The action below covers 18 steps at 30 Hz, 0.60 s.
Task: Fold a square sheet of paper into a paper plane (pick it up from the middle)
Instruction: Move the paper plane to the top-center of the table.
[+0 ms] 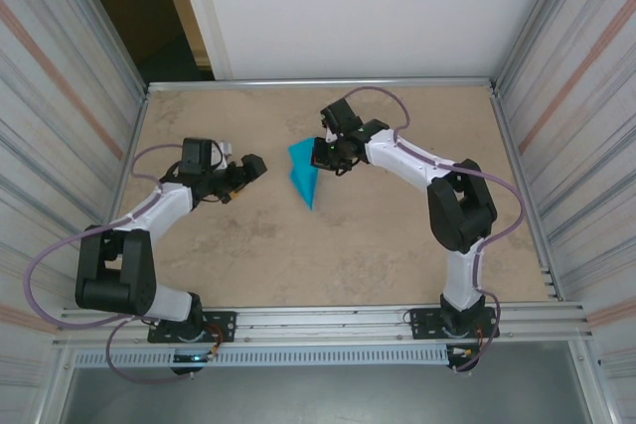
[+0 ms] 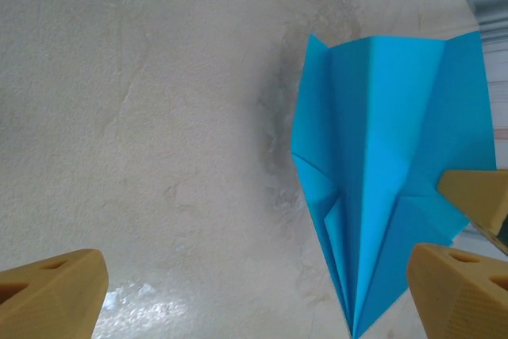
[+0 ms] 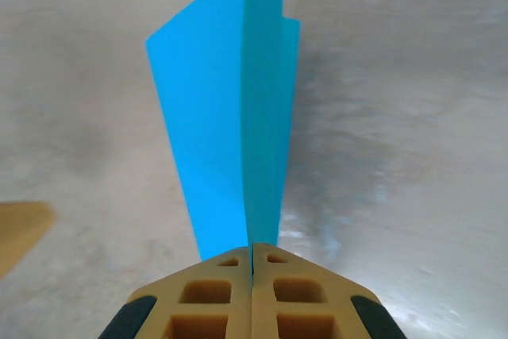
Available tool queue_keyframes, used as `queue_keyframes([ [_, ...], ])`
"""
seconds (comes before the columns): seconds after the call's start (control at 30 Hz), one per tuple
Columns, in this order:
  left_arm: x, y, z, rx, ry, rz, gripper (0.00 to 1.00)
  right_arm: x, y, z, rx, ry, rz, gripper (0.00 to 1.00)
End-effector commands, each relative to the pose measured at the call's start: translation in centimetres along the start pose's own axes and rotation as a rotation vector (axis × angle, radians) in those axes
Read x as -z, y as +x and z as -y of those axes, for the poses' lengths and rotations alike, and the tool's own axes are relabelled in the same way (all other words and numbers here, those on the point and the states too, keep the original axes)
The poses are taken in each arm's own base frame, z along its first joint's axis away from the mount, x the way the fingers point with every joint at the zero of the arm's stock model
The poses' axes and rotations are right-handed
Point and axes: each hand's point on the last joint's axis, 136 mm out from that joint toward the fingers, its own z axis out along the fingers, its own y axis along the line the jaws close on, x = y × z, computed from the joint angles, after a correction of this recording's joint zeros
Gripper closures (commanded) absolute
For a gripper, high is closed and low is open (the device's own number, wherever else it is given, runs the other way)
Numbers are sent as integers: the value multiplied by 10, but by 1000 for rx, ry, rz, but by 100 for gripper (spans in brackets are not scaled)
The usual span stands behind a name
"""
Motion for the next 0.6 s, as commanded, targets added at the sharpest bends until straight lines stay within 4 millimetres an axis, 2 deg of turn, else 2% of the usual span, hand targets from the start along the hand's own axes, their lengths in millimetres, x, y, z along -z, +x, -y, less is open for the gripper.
queue_keyframes([
  [0.0,0,-4,12,27,80,22,4,2,3,-19,46,-227,-25,100],
  [0.13,-11,2,12,57,120,-10,8,-7,10,-4,17,-285,-50,100],
  [0.27,-32,18,15,48,106,-77,12,-15,18,19,-19,-304,-65,100],
  [0.57,-76,48,37,-6,71,-192,27,-22,26,65,-82,-279,-81,98],
])
